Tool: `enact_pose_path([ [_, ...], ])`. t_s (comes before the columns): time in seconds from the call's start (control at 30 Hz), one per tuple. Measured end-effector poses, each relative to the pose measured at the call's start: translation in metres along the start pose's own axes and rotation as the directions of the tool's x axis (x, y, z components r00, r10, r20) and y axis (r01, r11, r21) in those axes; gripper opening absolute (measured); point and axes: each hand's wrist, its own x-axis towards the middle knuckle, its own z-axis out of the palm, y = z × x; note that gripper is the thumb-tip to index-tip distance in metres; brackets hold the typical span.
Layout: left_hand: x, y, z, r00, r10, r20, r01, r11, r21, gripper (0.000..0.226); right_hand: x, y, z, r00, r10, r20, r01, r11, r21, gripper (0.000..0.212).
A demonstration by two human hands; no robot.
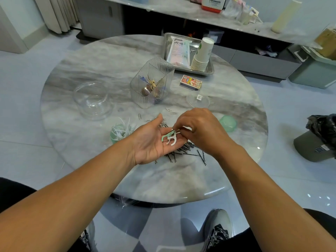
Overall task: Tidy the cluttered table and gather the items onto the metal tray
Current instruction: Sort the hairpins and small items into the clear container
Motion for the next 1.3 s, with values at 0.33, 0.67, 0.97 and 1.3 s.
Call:
enact_pose_path([
  [0.33,-0.009,-0.001,-0.004,0.987,0.144,0.069,-0.157,0.959,0.234,0.03,-0.01,-0.004,0.006,0.999,-0.012,0.049,0.005,0.992,0.129,0.032],
  [0.67,-0.011,-0.007,0.001,0.981,0.196,0.01,-0.186,0.914,0.36,0.039,-0.008,0.006,0.015,0.828,0.526,0.193,-0.522,0.6,0.607,0.012],
  [0.97,-0.012,-0.013,0.002,0.969,0.244,0.049,-0.223,0.768,0.601,0.037,-0.008,0.005,0.012,0.759,0.539,0.365,-0.551,0.232,0.802,0.013],
  [1.3,-0.011,-0.015,0.002,0.958,0.279,0.068,-0.229,0.602,0.765,0.033,-0.007,0.0,0.013,0.693,0.544,0.472,-0.618,0.112,0.778,0.016],
])
